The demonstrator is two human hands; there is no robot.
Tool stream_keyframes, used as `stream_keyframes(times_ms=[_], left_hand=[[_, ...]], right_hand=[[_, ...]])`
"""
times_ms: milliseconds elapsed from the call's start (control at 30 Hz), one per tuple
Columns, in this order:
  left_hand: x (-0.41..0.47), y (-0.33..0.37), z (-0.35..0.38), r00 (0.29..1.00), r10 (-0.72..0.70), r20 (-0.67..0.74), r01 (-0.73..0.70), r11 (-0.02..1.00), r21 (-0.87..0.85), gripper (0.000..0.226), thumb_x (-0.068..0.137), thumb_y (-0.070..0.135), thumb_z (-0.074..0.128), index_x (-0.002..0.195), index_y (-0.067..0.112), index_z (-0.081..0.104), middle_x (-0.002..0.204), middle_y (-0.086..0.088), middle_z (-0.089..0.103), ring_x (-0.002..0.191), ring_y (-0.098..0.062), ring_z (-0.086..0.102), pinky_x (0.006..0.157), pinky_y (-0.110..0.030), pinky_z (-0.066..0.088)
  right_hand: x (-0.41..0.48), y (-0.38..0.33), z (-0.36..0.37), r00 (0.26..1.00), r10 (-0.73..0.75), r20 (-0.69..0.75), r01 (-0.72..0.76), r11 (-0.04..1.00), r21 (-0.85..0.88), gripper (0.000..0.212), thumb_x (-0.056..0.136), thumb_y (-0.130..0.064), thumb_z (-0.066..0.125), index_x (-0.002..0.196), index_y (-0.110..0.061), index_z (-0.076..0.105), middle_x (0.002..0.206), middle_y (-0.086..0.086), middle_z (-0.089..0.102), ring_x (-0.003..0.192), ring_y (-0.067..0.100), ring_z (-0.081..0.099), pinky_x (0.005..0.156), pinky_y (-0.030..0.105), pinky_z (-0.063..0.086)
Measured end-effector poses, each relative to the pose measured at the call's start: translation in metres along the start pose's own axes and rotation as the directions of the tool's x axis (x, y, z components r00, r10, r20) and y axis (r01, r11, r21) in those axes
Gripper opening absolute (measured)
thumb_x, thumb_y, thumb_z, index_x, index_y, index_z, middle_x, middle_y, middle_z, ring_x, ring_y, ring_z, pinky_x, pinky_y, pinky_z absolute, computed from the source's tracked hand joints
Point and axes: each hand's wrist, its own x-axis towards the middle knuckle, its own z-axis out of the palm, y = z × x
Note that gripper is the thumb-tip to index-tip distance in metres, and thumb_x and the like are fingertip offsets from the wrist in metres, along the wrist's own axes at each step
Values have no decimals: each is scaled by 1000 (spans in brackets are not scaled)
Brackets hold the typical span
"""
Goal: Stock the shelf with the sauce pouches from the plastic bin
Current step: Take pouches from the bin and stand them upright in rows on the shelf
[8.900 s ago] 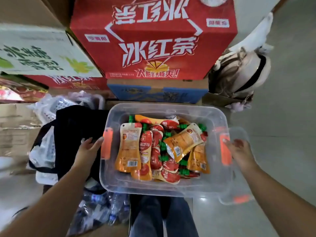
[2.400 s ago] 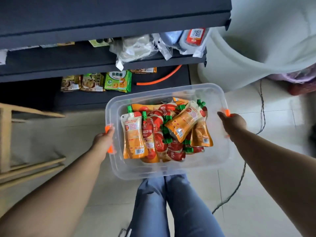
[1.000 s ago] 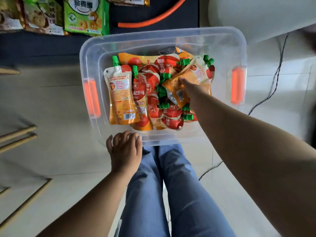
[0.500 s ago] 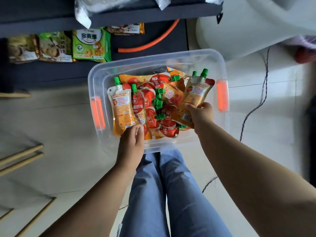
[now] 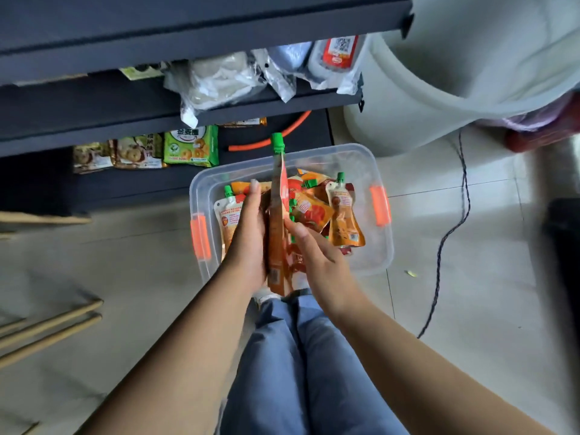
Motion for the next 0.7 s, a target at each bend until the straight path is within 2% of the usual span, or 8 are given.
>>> stream_keyframes(times_ms=[67, 167, 267, 333, 367, 433, 533, 700], left_hand=[[-6, -2, -11, 999, -21, -31, 19, 998, -61, 54, 86, 63, 30, 97, 24, 65, 83, 0, 74, 80, -17, 70, 68, -32, 50], [-4, -17, -30, 994, -57, -88, 49, 995, -90, 36, 90, 48, 42, 88, 20, 65, 69, -1, 73, 63, -18, 69, 61, -32, 53], [7, -34, -52, 988, -142, -59, 138, 988, -71, 20, 92, 24, 44, 97, 13, 59, 70, 0, 72, 61, -17, 70, 59, -31, 55], [20, -40, -68, 979, -195, -64, 191, 980, -62, 22, 92, 18, 41, 103, 8, 57, 73, -2, 73, 65, -18, 70, 64, -32, 56], [31, -43, -77, 975, -204, -93, 202, 979, -32, 23, 90, 18, 45, 103, 5, 57, 73, -4, 73, 68, -20, 70, 68, -32, 56], [54, -48, -95, 968, -193, -160, 206, 976, 73, 33, 76, 24, 60, 105, 8, 61, 86, -7, 72, 83, -26, 67, 84, -35, 52], [77, -54, -115, 965, -162, -204, 197, 966, 166, 34, 69, 34, 69, 100, 24, 64, 109, -6, 67, 98, -24, 63, 92, -38, 48], [96, -60, -132, 972, -221, -81, 214, 972, -93, 21, 90, 31, 47, 98, 19, 62, 77, 0, 75, 69, -15, 72, 55, -32, 58]], right_hand=[[-2, -4, -4, 986, 115, 122, -113, 993, -29, 49, 93, -50, 28, 116, -23, 62, 108, -22, 59, 96, -13, 49, 85, 8, 33], [11, -1, -16, 971, 142, 191, -120, 985, -122, 52, 94, -51, 22, 96, -27, 68, 111, -7, 66, 100, 1, 56, 96, 21, 36], [58, 12, -37, 991, 116, -64, -125, 978, -165, 40, 93, -46, 39, 103, -18, 65, 119, 5, 63, 110, 21, 58, 103, 41, 41], [94, 17, -51, 977, 87, -197, -131, 966, -225, 41, 92, -38, 50, 118, -8, 60, 122, 11, 62, 103, 17, 60, 94, 33, 46], [113, 21, -57, 972, 32, -231, -101, 952, -290, 38, 91, -32, 53, 120, -8, 60, 120, 11, 63, 87, 8, 62, 83, 24, 47], [153, 30, -62, 969, -75, -237, -39, 896, -443, 34, 90, -27, 56, 119, -10, 60, 116, 10, 64, 59, -3, 54, 62, 17, 43], [201, 48, -62, 979, -77, -187, -51, 802, -595, 38, 88, -31, 59, 121, -14, 58, 122, 7, 61, 80, 13, 60, 69, 27, 46], [241, 78, -55, 995, -4, -104, -71, 706, -705, 36, 83, -37, 64, 114, -19, 64, 94, 1, 63, 78, 13, 56, 67, 23, 42]])
